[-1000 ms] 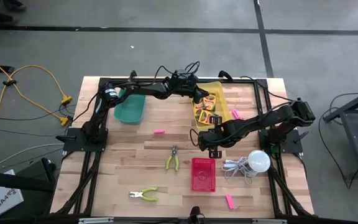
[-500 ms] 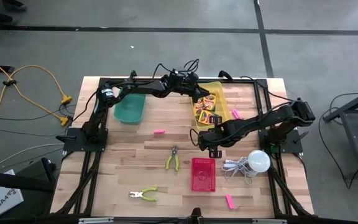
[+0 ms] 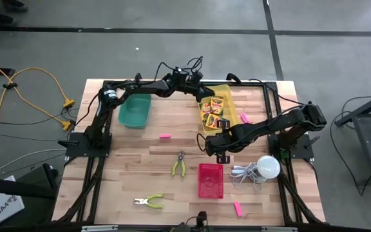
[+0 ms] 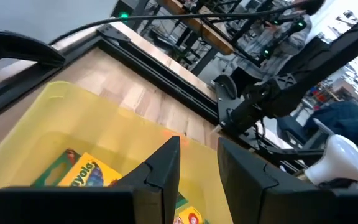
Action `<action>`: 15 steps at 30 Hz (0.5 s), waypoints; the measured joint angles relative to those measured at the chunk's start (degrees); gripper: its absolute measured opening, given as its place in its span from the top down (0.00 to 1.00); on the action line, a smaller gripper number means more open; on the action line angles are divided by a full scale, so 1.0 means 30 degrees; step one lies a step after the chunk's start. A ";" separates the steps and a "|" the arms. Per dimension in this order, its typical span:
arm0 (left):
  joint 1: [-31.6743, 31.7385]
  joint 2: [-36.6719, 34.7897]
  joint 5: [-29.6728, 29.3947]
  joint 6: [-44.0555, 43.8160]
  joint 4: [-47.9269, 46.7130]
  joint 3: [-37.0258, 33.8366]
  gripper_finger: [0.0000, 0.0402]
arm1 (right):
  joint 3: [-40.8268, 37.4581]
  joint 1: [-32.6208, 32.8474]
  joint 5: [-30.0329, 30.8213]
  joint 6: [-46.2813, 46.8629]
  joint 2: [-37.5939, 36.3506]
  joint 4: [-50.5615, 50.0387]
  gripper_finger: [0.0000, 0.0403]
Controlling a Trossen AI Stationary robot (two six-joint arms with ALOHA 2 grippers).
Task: Pick & Place School Supplies
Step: Put the puncher hole into the green bin
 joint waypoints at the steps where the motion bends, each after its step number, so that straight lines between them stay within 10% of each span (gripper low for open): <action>1: 0.0004 -0.0043 0.0057 -0.0007 0.0060 0.0000 0.74 | 0.0000 0.0000 0.0001 -0.0016 0.0000 -0.0003 1.00; 15: -0.0039 -0.2748 0.1298 0.3667 -0.3285 0.0000 0.74 | 0.0000 -0.0058 0.0000 -0.0130 0.0000 0.0034 1.00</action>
